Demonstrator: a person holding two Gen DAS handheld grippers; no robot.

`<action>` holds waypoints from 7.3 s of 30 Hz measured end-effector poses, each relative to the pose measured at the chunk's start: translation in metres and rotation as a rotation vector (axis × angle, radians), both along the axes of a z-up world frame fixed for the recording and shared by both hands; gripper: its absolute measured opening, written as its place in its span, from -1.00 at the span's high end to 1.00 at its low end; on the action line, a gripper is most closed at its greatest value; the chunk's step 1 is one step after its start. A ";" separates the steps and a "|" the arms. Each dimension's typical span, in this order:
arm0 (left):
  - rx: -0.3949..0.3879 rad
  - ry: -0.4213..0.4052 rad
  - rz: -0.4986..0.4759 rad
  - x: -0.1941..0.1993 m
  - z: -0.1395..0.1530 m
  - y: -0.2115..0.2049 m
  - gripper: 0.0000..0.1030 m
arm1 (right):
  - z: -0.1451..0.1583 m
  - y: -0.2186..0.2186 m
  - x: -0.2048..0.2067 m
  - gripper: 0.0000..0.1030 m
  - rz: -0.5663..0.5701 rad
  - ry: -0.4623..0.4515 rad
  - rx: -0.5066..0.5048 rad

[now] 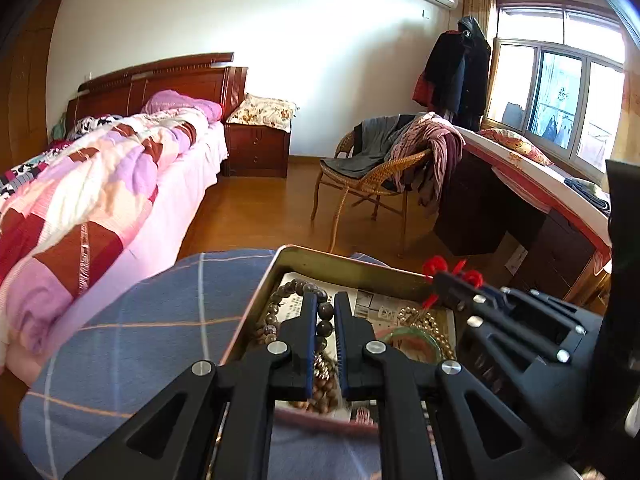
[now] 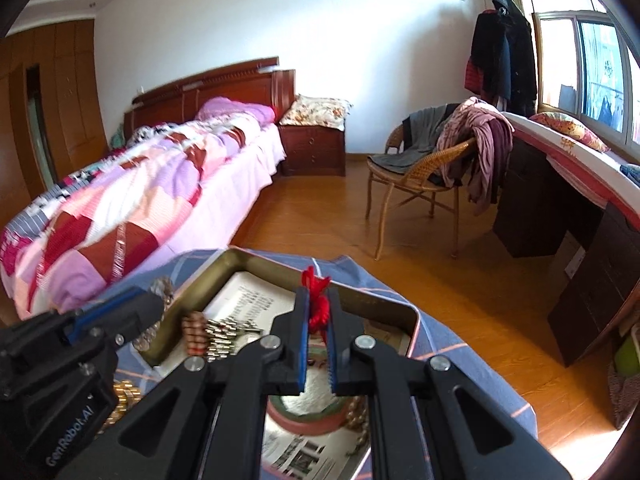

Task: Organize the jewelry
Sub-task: 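Lower the bead bracelet and coin charm into the pink tin and release both, then withdraw both open tools from the tin toward the gold bead bracelet, then grasp the silver bangle by its rim with the left tool, then grasp the gold bead bracelet with the right tool while the left tool holds the bangle, then lift the gold bead bracelet and silver bangle and carry both toward the tin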

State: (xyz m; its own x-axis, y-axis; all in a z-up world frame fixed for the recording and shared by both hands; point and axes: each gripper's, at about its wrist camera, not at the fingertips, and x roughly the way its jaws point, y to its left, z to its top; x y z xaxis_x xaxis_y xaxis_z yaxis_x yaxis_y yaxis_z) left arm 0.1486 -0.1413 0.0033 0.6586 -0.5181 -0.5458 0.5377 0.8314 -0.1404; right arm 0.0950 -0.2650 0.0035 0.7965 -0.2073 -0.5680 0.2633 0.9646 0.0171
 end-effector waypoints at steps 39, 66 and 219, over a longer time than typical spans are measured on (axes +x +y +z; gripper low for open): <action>0.075 0.050 0.169 -0.026 -0.014 0.024 -0.30 | 0.000 -0.007 -0.035 -0.57 -0.117 -0.003 0.046; 0.091 0.068 0.280 -0.111 -0.013 0.108 -0.30 | 0.007 0.060 -0.106 -0.57 -0.034 0.025 0.028; 0.070 0.288 0.199 -0.087 -0.061 0.210 0.21 | -0.005 0.139 -0.085 0.74 0.562 0.113 0.333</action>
State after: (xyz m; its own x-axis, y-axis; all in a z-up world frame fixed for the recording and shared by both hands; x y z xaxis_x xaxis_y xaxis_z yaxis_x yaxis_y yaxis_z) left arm 0.0614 0.0689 -0.0578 0.5568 -0.3500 -0.7533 0.3110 0.9288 -0.2016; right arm 0.0104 -0.1261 -0.0012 0.6641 0.4239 -0.6158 -0.2612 0.9034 0.3402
